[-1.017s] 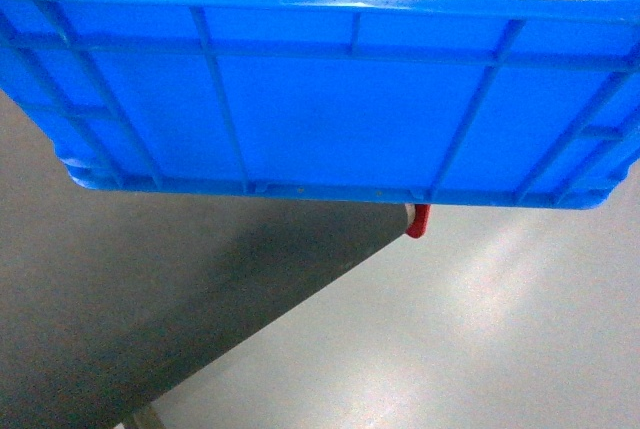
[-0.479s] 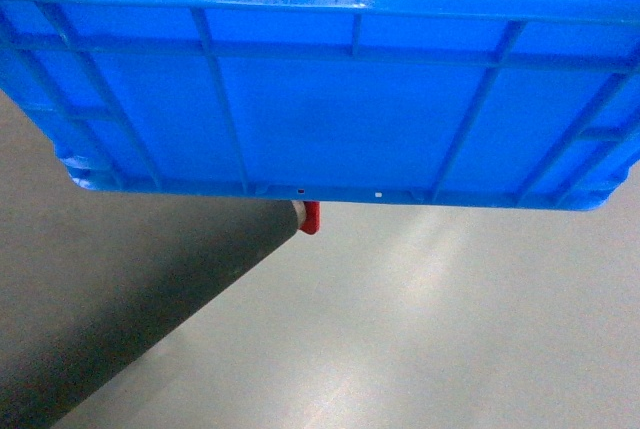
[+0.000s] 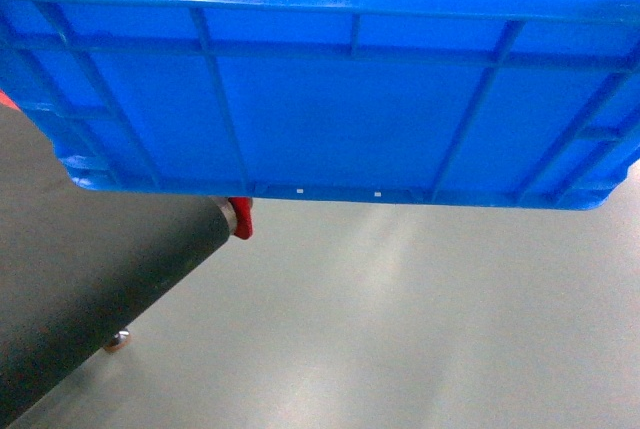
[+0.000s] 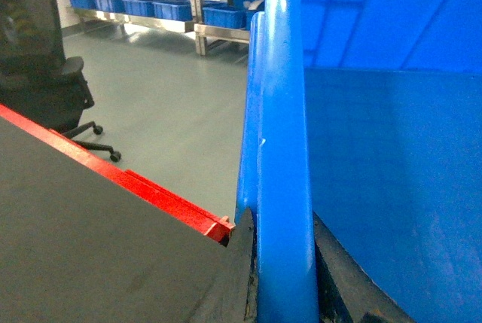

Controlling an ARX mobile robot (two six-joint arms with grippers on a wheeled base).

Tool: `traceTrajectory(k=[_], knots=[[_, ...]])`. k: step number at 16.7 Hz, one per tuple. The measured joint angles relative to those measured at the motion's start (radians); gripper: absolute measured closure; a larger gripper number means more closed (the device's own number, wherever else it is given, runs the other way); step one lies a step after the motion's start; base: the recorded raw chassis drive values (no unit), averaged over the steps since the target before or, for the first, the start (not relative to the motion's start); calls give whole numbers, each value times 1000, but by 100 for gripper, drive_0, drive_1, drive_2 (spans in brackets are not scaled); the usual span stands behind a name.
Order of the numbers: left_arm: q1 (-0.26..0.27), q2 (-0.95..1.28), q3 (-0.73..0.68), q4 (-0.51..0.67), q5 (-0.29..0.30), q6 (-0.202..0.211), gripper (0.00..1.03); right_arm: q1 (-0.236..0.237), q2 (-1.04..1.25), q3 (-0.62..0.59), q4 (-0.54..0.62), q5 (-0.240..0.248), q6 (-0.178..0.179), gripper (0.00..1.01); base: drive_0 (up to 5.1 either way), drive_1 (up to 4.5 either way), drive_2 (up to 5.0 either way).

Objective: Place box next to blue box on left shelf

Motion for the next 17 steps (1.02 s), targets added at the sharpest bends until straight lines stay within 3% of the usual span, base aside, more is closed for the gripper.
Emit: traceTrajectory(k=[17], knots=[[0, 0, 0, 0, 0, 0, 93, 0, 0, 0, 2, 0, -1, 91, -145, -145, -145]])
